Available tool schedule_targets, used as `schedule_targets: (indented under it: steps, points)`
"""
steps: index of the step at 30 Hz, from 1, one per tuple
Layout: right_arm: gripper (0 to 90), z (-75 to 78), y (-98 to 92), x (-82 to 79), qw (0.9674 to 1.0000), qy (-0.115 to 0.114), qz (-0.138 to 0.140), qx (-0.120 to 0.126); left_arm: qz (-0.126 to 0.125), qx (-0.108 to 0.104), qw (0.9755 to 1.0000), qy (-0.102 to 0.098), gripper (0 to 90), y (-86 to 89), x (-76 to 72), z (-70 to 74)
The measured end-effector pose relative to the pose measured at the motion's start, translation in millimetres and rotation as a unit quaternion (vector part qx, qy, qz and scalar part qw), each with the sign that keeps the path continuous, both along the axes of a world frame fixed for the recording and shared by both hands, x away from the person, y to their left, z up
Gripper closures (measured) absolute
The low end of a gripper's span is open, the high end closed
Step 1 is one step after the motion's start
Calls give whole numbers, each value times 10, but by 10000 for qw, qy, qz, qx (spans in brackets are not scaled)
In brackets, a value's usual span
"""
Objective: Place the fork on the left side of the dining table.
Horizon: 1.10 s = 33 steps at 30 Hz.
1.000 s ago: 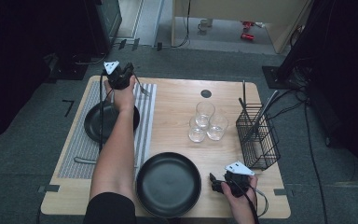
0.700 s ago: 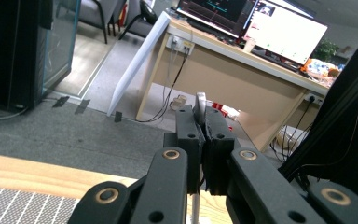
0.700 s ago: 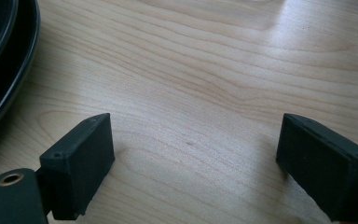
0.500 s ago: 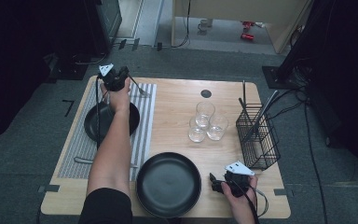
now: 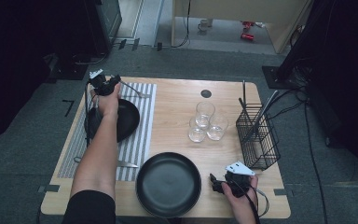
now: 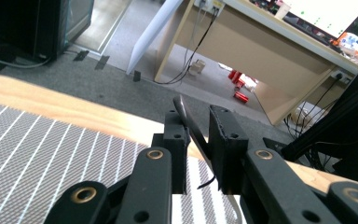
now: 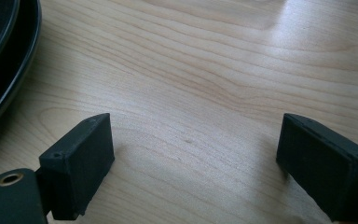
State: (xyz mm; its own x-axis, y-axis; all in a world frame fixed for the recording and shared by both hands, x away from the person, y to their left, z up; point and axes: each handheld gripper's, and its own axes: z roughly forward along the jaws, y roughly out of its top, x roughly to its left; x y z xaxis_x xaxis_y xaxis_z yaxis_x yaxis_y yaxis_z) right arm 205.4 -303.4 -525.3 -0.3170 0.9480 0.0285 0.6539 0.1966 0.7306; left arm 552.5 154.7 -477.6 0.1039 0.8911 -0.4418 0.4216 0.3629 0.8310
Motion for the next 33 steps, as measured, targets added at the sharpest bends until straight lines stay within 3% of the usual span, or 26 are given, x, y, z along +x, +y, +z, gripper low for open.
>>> schedule_targets:
  steps: [3,7,11,19,25,30,33]
  points:
    - [110,0,0,0,10000,-1,1,-1,9,-130,9999,60,779,59,-6,-51]
    - [110,0,0,0,10000,-4,3,-3,-6,-145,9997,206,752,130,-2,-109]
    - [110,0,0,0,10000,-2,2,-2,45,-368,9988,311,749,217,16,-161]
    - [110,0,-1,0,10000,-3,3,-1,217,-270,9975,610,691,272,48,-228]
    - [110,0,0,0,10000,-2,2,-1,276,-260,9967,713,646,329,59,-280]
    - [110,0,0,0,10000,-3,3,-2,324,-331,9959,775,574,330,78,-308]
    - [110,-1,-1,0,10000,-5,5,-3,359,-503,9942,877,565,352,92,-340]
